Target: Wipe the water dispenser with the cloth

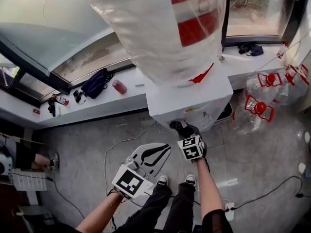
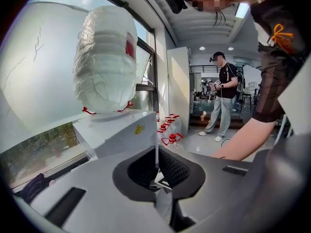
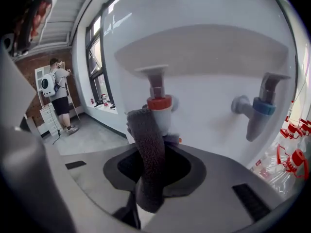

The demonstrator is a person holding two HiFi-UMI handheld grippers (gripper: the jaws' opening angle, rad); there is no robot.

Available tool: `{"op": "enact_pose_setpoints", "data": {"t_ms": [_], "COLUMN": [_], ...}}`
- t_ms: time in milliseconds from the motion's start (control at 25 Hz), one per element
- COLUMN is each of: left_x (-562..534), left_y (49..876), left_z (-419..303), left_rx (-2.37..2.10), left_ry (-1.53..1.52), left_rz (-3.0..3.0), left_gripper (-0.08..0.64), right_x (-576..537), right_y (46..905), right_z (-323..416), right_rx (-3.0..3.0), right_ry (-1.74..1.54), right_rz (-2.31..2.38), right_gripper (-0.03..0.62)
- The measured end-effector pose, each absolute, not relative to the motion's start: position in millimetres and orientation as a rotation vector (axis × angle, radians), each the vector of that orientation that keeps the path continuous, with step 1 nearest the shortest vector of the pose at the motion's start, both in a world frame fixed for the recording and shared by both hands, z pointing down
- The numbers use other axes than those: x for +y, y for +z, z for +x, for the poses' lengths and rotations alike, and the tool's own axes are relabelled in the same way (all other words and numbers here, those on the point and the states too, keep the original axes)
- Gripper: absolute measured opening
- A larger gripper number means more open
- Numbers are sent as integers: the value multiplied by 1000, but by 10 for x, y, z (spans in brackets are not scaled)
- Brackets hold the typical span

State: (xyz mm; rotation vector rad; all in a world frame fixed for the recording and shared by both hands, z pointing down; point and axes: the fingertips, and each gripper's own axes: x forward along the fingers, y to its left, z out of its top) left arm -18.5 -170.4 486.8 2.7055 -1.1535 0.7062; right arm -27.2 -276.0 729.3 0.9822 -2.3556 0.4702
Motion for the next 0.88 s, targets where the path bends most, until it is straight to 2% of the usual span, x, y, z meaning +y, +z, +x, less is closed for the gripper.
{"op": "enact_pose_setpoints", "data": {"t_ms": [240, 440, 640, 880], "left_x": [-1778, -1823, -1848, -1858], "left_y": [4897, 4934, 4985, 5058], "left_z": [-135, -62, -11, 32], "left_rx": [-1156, -1135, -1118, -1081], "left_ry": [689, 681, 702, 712], "left_rz": [2692, 2694, 2687, 2694], "left_gripper": [23, 23, 23, 23], "right_x": [-2980, -3316, -3396, -3429], "right_y": [7448, 7451, 7439, 7429], "right_z": [73, 686, 1112, 1662], "right_rx": [-2274, -2202, -2135, -2085], "right_ry": [456, 576, 515, 601], "right_rz": [1038, 1245, 1272, 1451], "right_gripper": [104, 104, 104, 104]}}
